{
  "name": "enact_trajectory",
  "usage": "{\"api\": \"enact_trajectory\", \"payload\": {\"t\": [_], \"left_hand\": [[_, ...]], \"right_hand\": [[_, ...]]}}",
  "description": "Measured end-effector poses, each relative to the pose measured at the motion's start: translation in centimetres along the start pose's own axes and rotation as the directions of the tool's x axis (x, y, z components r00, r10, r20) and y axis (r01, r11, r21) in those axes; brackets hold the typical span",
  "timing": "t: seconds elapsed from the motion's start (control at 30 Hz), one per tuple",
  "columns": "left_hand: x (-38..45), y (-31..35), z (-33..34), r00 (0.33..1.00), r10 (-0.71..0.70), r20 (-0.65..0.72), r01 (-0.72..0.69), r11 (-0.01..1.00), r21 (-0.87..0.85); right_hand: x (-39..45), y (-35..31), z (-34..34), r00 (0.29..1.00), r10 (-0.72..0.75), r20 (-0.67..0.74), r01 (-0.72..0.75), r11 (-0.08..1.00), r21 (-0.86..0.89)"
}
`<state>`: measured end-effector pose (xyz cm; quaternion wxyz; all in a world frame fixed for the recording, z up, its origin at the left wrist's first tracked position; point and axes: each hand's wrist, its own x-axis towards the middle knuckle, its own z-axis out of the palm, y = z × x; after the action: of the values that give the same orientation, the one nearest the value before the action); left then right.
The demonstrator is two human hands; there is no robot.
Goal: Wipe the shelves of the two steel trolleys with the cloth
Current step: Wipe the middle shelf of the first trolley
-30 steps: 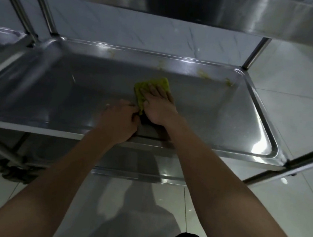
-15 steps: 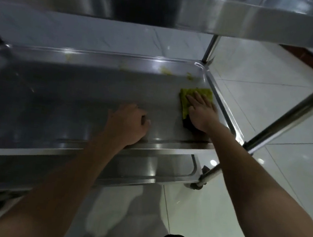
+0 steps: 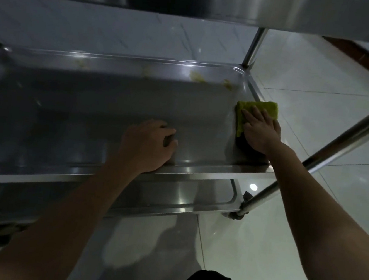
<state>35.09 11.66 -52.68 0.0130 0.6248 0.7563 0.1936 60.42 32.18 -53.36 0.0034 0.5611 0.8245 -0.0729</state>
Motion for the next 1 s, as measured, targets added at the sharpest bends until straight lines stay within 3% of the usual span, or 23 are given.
{"api": "enact_trajectory", "payload": {"t": [0.1,0.3,0.47,0.57,0.77,0.9,1.0], "left_hand": [[-0.4,-2.2,-1.8,1.000,-0.010,0.004,0.010,0.998,-0.055],[-2.3,-7.8,-4.7,0.990,-0.144,0.004,0.141,0.974,0.178],[-4.0,-8.6,-4.8,0.979,-0.205,0.015,0.202,0.973,0.115],[-4.2,-8.6,-4.8,0.972,-0.233,0.007,0.231,0.966,0.115],[-4.9,-8.3,-3.9,0.971,-0.237,0.041,0.231,0.966,0.117],[-5.0,-6.6,-3.1,0.967,-0.249,0.049,0.236,0.954,0.183],[-5.7,-3.3,-2.6,0.982,-0.185,0.034,0.183,0.981,0.060]], "right_hand": [[0.4,-2.6,0.4,0.998,-0.060,0.013,0.061,0.998,-0.018],[0.8,-13.4,1.7,0.981,-0.192,-0.006,0.192,0.981,0.036],[-1.1,-24.7,3.1,0.912,-0.411,0.012,0.410,0.911,0.043],[-2.5,-27.3,3.3,0.874,-0.485,0.033,0.484,0.874,0.045],[-3.3,-23.8,2.5,0.884,-0.465,0.035,0.461,0.883,0.087],[-3.9,-16.7,2.0,0.928,-0.371,0.000,0.371,0.927,0.051],[-4.6,-10.1,1.3,0.970,-0.242,-0.020,0.243,0.968,0.069]]}}
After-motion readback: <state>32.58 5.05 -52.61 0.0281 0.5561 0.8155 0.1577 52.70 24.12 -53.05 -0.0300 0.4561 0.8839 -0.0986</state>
